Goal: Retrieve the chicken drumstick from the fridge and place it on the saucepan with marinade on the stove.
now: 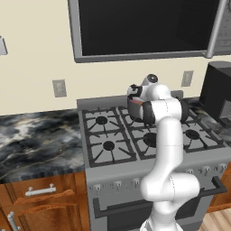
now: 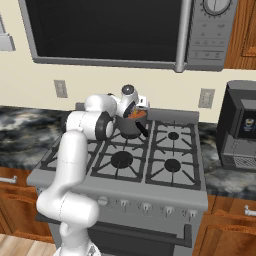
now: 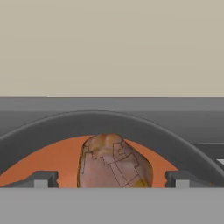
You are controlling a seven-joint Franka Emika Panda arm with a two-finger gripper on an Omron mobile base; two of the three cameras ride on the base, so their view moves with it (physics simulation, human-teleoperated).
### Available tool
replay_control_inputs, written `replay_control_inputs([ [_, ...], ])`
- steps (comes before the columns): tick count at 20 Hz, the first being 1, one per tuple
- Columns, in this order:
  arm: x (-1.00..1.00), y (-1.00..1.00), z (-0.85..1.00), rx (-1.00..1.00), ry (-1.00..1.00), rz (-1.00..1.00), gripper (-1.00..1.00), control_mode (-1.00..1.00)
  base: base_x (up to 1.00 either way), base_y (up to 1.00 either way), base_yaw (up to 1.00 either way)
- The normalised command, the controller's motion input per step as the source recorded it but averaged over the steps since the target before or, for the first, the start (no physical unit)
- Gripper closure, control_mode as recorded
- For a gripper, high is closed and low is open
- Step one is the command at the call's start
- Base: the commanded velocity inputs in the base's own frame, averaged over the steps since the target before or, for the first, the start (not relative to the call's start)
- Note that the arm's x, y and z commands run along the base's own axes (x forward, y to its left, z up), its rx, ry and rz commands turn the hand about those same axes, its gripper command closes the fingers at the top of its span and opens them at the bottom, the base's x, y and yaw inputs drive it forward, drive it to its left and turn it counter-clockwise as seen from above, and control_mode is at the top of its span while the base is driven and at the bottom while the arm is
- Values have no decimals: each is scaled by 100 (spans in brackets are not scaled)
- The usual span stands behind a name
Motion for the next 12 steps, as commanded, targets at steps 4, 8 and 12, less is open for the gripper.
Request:
replay_control_inputs([
  [4,-16,0,7,0,-2,0,-100,-100,0,0,0],
  [8,-32,0,26,0,-1,0,-100,-100,0,0,0],
  [12,-43,0,27,0,0,0,-100,-100,0,0,0],
])
